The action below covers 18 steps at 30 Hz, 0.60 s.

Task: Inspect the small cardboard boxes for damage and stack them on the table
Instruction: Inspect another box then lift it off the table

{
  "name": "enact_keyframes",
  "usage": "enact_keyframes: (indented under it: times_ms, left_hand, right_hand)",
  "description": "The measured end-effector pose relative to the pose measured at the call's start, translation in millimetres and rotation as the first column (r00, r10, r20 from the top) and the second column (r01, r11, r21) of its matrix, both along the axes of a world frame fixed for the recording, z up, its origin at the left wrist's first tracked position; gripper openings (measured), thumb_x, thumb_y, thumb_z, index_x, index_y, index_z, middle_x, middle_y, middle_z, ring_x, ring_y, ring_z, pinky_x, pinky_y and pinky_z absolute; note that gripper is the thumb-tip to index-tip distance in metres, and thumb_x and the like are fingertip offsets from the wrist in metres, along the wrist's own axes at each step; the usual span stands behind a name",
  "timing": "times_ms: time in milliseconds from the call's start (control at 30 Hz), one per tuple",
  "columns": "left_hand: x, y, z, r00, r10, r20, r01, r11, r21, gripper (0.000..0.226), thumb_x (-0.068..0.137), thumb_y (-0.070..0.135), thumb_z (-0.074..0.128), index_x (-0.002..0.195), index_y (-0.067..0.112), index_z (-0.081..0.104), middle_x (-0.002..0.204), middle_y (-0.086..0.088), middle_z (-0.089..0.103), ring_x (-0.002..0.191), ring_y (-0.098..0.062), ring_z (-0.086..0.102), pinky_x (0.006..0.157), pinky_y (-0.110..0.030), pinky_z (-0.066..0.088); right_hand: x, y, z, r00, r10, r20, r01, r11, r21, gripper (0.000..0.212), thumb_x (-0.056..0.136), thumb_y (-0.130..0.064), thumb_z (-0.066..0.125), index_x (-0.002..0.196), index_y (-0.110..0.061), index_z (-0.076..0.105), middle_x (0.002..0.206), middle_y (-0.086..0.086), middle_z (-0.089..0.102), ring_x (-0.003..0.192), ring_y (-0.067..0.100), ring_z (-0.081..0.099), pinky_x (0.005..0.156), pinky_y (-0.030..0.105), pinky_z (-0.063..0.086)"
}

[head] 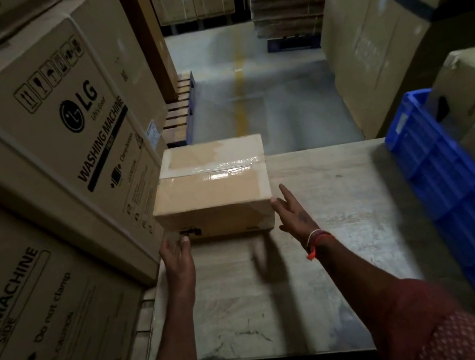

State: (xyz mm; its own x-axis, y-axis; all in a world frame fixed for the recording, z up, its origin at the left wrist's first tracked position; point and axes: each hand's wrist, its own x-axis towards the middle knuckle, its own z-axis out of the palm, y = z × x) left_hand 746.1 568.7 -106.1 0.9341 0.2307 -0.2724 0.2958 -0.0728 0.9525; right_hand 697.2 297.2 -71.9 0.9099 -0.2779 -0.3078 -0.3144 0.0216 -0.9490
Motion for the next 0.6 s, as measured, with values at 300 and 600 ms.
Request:
enact_keyframes:
  times_ms: [300, 600]
  left_hand:
    - [-56, -42, 37, 0.986, -0.128, 0.107, 0.12, 0.99, 0.08, 0.049, 0.109, 0.033, 0.042, 0.155, 0.018, 0.038, 0.158, -0.001, 0.04, 0.144, -0.016, 0.037, 0.106, -0.023, 0.033]
    - [-105, -87, 29, 0.881, -0.425, 0.208, 0.302, 0.844, 0.443, 0.044, 0.107, 0.036, 0.044, 0.148, 0.023, 0.047, 0.149, -0.001, 0.052, 0.137, -0.019, 0.048, 0.109, -0.033, 0.041]
  right_hand:
    - [-46, 23, 16, 0.99, -0.017, 0.137, 0.029, 0.996, -0.083, 0.055, 0.108, -0.047, 0.042, 0.159, -0.029, 0.033, 0.163, -0.005, 0.037, 0.144, 0.01, 0.037, 0.122, 0.047, 0.034]
    - [-120, -2, -4, 0.989, -0.043, 0.138, 0.097, 0.907, -0.41, 0.05, 0.106, -0.033, 0.051, 0.153, -0.018, 0.045, 0.153, 0.007, 0.049, 0.141, 0.02, 0.044, 0.117, 0.038, 0.037]
